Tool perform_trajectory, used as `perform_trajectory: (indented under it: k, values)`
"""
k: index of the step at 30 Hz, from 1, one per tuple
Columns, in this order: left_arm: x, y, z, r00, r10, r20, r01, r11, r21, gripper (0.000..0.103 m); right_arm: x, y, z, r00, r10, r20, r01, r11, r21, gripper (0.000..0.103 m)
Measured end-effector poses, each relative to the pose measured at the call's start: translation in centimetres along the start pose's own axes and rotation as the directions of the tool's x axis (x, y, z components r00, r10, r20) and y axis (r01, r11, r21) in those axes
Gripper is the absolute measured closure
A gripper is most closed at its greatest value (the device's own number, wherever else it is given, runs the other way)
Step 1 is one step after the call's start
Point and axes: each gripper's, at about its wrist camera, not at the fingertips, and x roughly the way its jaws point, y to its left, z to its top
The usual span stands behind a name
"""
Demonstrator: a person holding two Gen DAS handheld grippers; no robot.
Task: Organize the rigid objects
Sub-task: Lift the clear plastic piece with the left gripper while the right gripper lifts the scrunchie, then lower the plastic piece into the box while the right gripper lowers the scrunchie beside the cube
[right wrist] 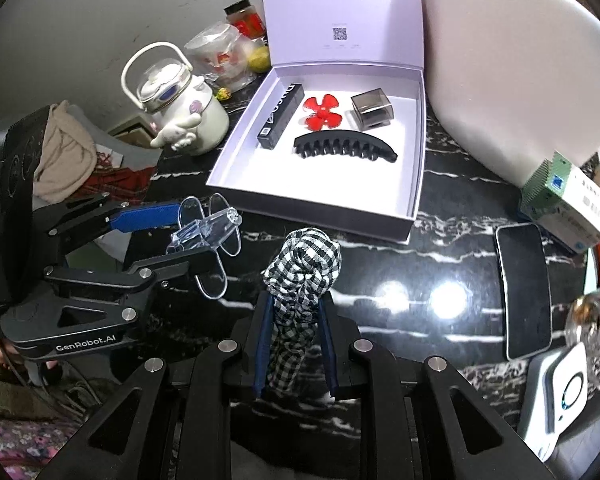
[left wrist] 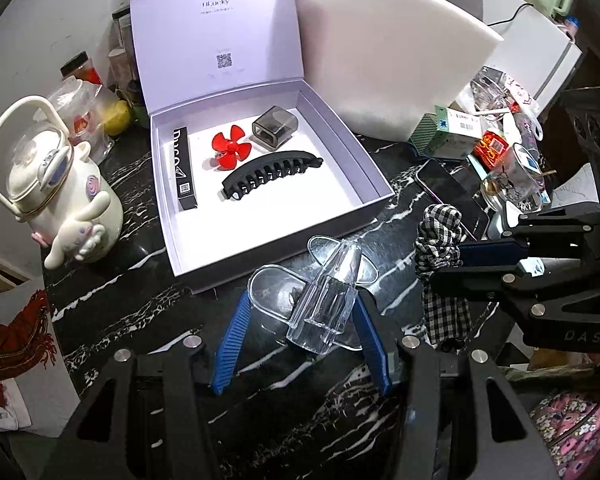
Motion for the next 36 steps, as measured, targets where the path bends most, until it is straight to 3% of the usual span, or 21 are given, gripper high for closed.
perform_trajectory:
  k: [17, 36]
  values:
    - [4.3, 2.6, 4.3, 0.998, -0.009, -0.059, 0.008, 1.000, -0.030, 0.051, 3.8, -2.2, 4.7, 0.998, 0.022, -0.055, -0.022, 1.000, 0.008, 0.081]
    - [8.1, 5.4, 9.8, 0.999, 0.012, -0.048, -0.014, 0.999, -0.044, 0.051, 6.8, -4.6, 10.7, 0.999, -0.001, -0.035, 0.002, 1.000, 0.006, 0.081]
